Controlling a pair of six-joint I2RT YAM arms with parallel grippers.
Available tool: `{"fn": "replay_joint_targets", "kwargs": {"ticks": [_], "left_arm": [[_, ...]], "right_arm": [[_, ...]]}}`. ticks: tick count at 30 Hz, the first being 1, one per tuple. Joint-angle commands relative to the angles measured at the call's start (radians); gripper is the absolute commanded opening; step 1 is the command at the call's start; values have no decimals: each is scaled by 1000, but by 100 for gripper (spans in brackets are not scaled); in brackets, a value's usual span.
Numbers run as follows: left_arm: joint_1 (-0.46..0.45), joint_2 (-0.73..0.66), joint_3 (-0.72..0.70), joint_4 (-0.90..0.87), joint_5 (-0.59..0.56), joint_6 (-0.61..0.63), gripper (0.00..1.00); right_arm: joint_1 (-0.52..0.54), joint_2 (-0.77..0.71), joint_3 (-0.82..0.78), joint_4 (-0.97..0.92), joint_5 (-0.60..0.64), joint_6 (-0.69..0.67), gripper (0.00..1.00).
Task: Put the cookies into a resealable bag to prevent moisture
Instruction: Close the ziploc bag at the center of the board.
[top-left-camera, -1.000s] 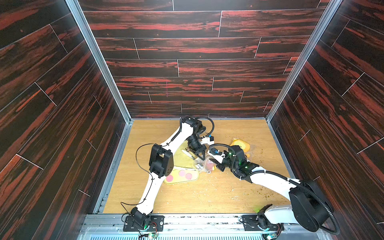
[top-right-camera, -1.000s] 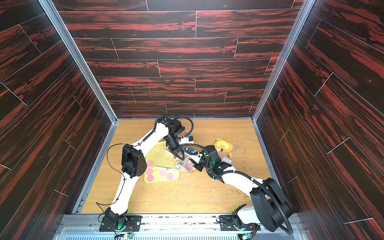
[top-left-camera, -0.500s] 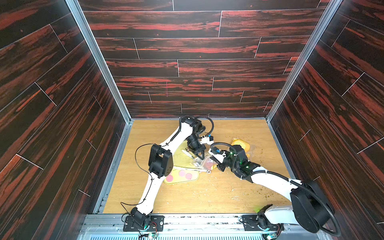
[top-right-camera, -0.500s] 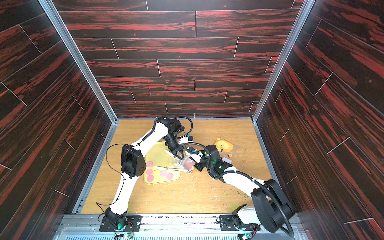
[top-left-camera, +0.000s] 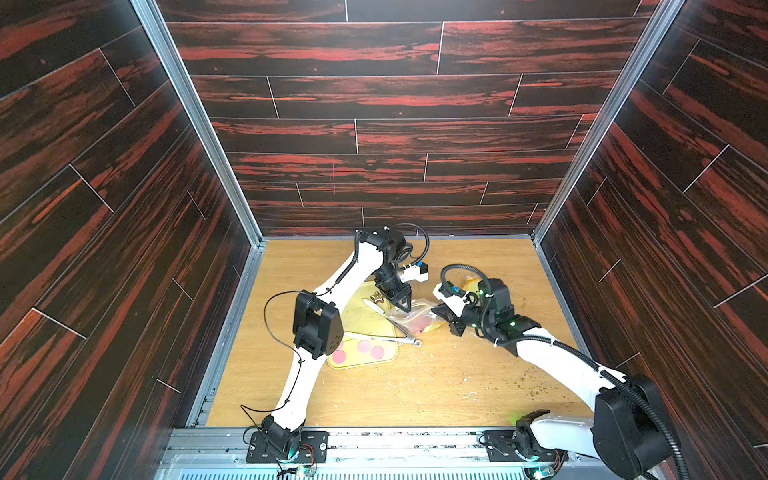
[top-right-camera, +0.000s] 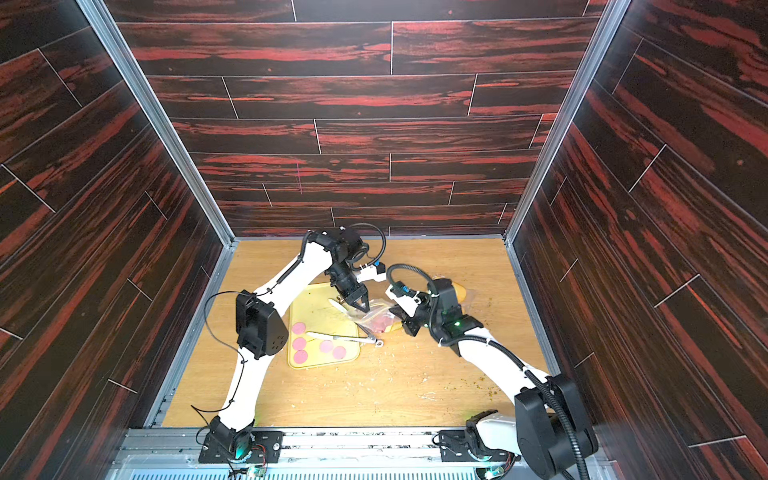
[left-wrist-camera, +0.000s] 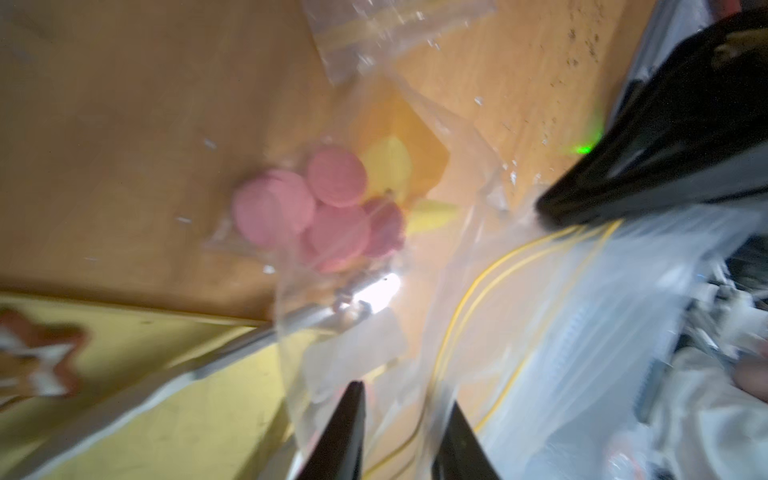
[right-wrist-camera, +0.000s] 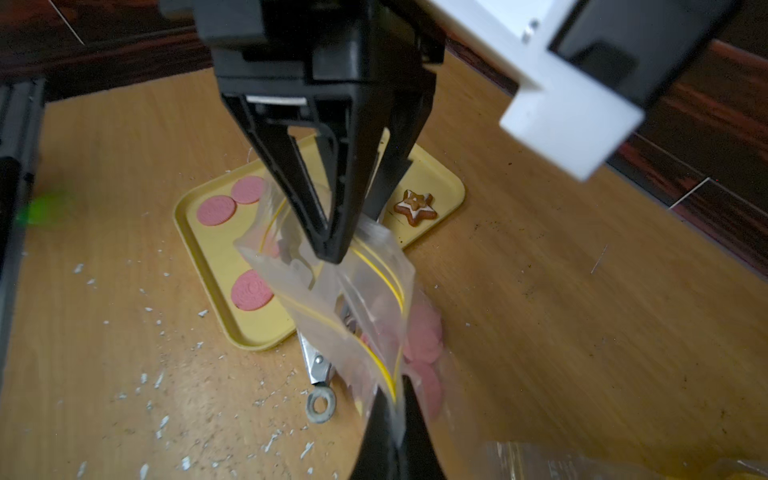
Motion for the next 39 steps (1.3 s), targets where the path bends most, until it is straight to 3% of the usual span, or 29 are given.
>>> {"fn": "replay_joint_targets", "kwargs": {"ticks": [1, 5, 9, 15, 20, 29, 34, 39], "left_arm": [[5, -151, -87, 168, -49, 18, 37], [5, -315, -361, 557, -70, 6, 54], [4, -418, -538, 757, -37, 82, 71], [5, -468, -624, 924, 86, 76, 79], [14, -510, -701, 1104, 198, -9, 84], [36, -476, -676, 1172, 274, -112, 87], [-33, -431, -598, 928, 209, 57, 89], [-45, -423, -640, 998, 130, 47, 89]], "right_arm": [[-26, -22, 61, -110, -92, 0, 0], [-53, -1, 107, -171, -122, -17, 0], [-79, 38, 169, -250, -167, -55, 0], [-122, 90, 274, -370, -226, -98, 0], [-154, 126, 315, -444, -260, -124, 0], [-172, 142, 304, -450, -258, -134, 0], [-172, 136, 307, -436, -281, -127, 0], [-174, 132, 295, -438, -293, -127, 0]]}}
